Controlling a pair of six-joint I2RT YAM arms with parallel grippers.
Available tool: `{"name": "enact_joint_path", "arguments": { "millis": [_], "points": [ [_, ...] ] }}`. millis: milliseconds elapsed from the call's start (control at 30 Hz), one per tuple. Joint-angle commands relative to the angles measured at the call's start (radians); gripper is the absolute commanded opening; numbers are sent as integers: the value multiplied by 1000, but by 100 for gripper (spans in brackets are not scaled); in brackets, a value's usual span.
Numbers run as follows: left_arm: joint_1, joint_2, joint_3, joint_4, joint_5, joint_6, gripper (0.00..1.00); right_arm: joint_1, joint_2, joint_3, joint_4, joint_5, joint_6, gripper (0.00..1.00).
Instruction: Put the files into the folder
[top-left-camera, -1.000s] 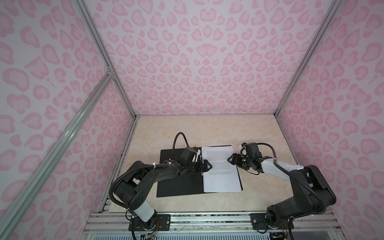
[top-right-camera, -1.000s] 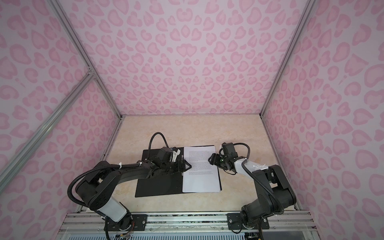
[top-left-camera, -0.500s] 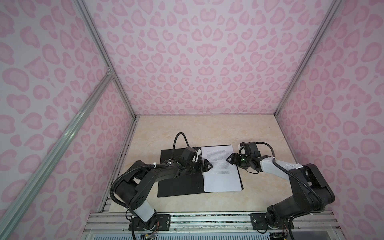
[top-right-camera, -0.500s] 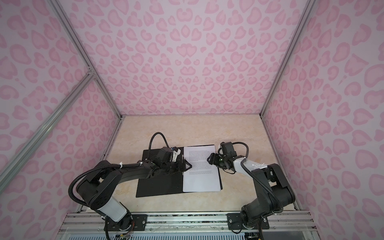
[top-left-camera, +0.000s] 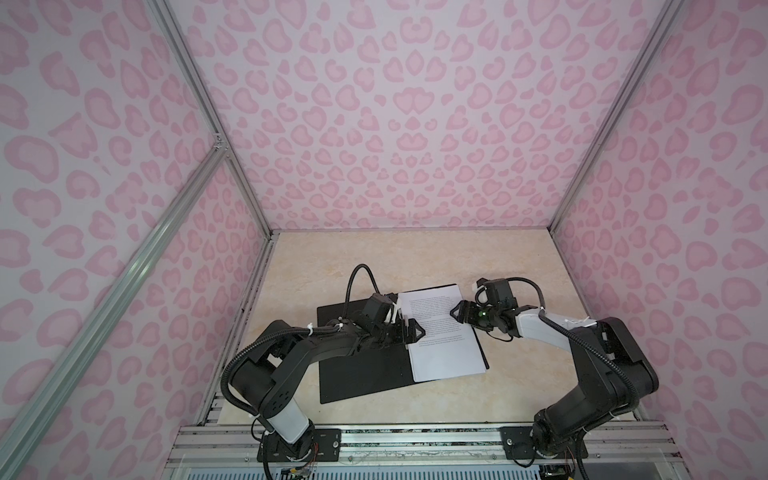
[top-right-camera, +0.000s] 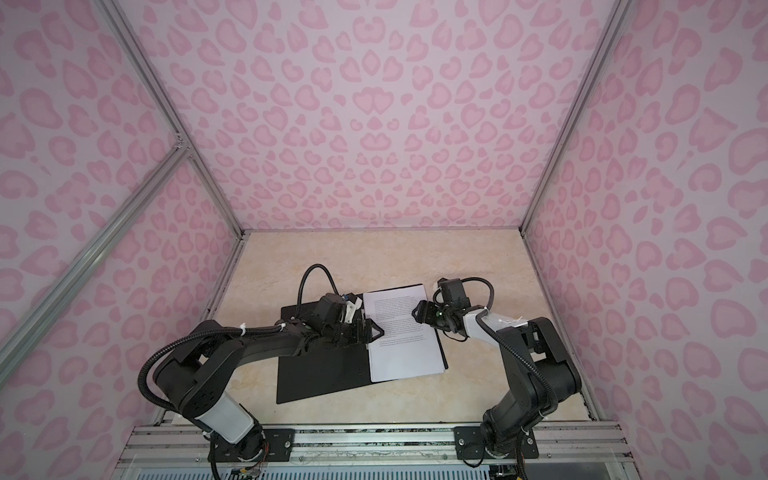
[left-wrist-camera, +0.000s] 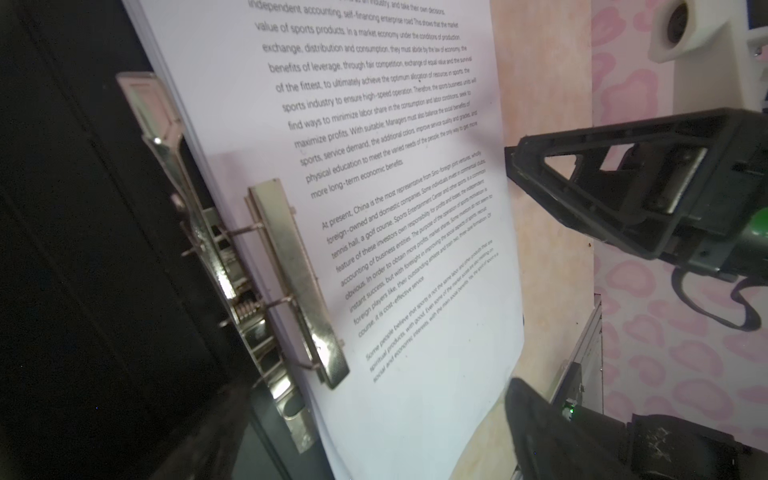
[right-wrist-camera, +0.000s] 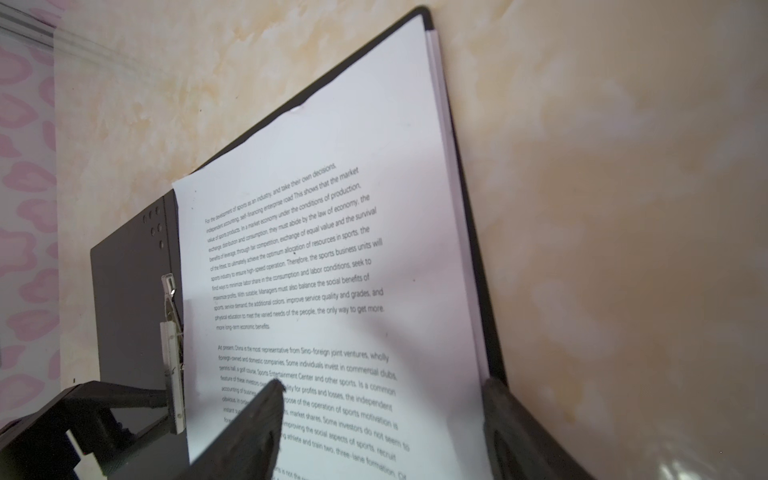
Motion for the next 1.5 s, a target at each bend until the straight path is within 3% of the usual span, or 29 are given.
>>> {"name": "enact_joint_path", "arguments": {
  "millis": [0, 700, 1133, 1333, 1467],
  "points": [
    [4, 11, -6, -101, -31, 0, 98, -4, 5, 9, -97, 32, -30, 77],
    [18, 32, 8, -115, -22, 11, 98, -9, 126, 142, -136, -7, -68, 80],
    [21, 22, 21, -120, -5, 6, 98, -8, 81, 120, -120, -17, -40, 81],
    [31, -91, 32, -158, 20, 1, 98, -10, 73, 152, -149, -1, -69, 86],
    [88, -245, 12, -200, 39, -9, 98, -6, 25, 185, -200, 42, -94, 89]
  ]
}}
